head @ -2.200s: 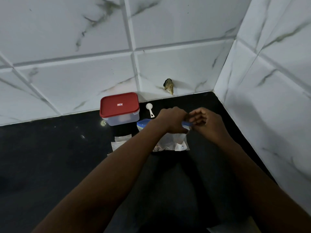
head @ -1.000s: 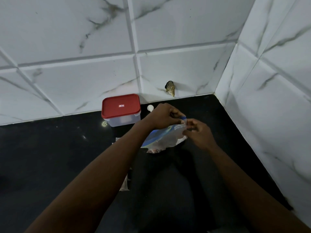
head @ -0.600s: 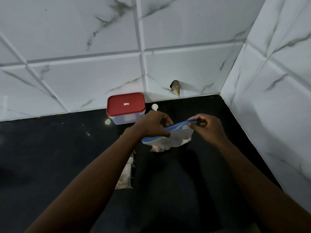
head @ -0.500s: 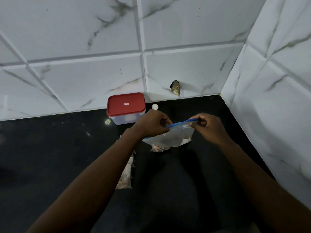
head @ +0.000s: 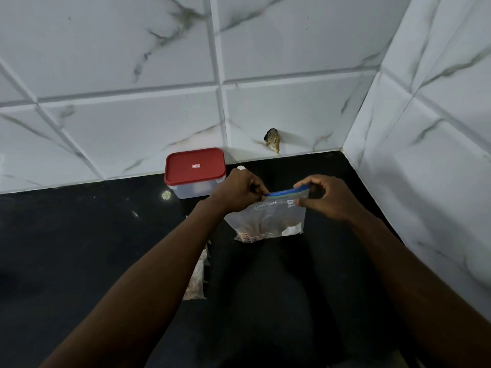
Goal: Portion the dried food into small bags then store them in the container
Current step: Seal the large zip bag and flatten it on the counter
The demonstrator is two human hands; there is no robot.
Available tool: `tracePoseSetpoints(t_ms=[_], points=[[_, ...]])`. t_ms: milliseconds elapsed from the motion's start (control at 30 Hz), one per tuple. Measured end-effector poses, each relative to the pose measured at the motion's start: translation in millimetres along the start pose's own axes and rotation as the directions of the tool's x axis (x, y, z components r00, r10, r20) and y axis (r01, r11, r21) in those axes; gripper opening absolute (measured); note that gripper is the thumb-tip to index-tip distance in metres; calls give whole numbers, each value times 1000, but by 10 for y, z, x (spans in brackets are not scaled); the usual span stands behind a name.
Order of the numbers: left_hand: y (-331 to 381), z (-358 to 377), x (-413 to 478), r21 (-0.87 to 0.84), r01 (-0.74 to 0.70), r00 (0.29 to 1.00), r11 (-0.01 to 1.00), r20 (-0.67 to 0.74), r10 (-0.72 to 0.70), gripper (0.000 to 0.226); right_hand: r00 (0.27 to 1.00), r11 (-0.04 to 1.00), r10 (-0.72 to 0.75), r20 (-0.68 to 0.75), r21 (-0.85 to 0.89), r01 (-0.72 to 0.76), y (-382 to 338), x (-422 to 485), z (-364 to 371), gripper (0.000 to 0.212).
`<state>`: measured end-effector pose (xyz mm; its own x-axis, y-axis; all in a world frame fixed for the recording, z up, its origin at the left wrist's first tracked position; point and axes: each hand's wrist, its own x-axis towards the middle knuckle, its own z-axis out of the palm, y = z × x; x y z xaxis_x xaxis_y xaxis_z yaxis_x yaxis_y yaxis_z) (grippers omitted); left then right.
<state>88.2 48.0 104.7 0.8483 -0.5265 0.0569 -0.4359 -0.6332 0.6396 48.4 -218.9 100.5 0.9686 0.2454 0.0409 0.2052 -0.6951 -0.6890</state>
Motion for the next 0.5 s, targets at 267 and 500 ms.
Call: tracePoseSetpoints(t_ms=[267,500], points=[[16,3,32,-4,11,1000,1000,2,-11,15,998,991,-62,-24,-118,58,-118,107,101,12],[34,-7,0,-12,49,998,999,38,-48,27,999,988,-39,22,-150,42,-70,137,97,13]])
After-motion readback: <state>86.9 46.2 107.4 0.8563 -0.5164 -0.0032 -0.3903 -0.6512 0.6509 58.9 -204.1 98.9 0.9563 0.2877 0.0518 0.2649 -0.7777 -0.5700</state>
